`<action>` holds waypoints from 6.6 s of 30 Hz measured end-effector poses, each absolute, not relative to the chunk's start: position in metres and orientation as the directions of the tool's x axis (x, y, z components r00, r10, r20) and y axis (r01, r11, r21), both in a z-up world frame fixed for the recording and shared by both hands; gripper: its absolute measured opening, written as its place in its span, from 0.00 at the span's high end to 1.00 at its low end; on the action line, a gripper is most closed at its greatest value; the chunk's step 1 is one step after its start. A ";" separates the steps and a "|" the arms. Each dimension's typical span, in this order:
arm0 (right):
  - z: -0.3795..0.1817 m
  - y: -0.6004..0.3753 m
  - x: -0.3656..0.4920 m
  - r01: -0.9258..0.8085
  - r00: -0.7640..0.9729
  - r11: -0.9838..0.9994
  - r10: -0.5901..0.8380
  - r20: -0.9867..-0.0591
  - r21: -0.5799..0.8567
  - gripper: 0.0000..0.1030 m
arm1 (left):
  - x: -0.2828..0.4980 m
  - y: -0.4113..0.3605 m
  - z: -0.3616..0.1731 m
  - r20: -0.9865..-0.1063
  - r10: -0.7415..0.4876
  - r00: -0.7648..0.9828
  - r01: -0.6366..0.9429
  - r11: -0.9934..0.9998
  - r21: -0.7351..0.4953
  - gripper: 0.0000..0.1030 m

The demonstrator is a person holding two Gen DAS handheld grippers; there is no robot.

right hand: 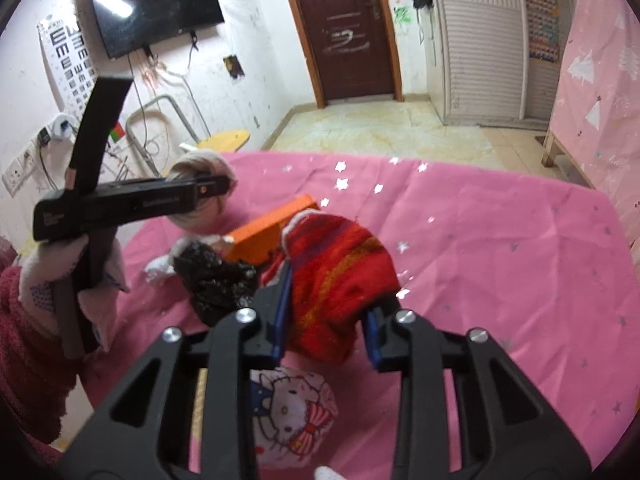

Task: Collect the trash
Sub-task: 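Grasp the grey knit hat with the left gripper while the right gripper grasps the red cloth, then carry hat and red cloth to the yellow bucket and release both, then return both tools to the table toward the white tissue, then grasp the white tissue with the left gripper while the right gripper grasps the Hello Kitty foil wrapper, then carry tissue and foil wrapper to the yellow bucket and release both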

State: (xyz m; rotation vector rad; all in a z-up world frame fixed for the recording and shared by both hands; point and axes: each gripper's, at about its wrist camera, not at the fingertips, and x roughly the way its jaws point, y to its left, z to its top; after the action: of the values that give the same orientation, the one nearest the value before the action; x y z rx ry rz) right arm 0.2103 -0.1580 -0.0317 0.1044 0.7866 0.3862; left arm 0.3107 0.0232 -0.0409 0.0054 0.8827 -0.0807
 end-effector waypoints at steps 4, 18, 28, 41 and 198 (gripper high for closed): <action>-0.020 -0.165 0.199 -0.299 0.669 0.925 0.378 -0.640 0.233 0.72 | 0.299 0.016 -0.020 -0.744 -0.071 0.664 0.077 0.997 -0.027 0.57; -0.002 -0.219 0.162 -0.238 0.749 0.932 0.354 -0.559 0.272 0.72 | 0.241 -0.050 0.045 -0.656 -0.162 0.737 0.191 0.981 -0.028 0.57; -0.003 -0.298 0.127 -0.133 0.808 0.935 0.294 -0.511 0.327 0.72 | 0.211 -0.133 0.062 -0.641 -0.248 0.726 0.317 0.948 -0.007 0.57; -0.014 -0.418 0.074 0.093 0.871 0.923 0.106 -0.480 0.373 0.72 | 0.175 -0.267 0.059 -0.652 -0.366 0.664 0.495 0.869 0.015 0.57; -0.010 -0.339 0.092 -0.069 0.850 0.909 0.270 -0.453 0.412 0.65 | 0.166 -0.143 0.047 -0.616 -0.253 0.746 0.293 0.955 -0.038 0.83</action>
State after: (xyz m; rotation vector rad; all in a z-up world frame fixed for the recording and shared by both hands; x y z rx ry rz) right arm 0.0922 -0.3394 -0.0104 0.3955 0.5279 0.1836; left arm 0.1661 -0.1431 0.0466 0.0625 0.6650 -0.2990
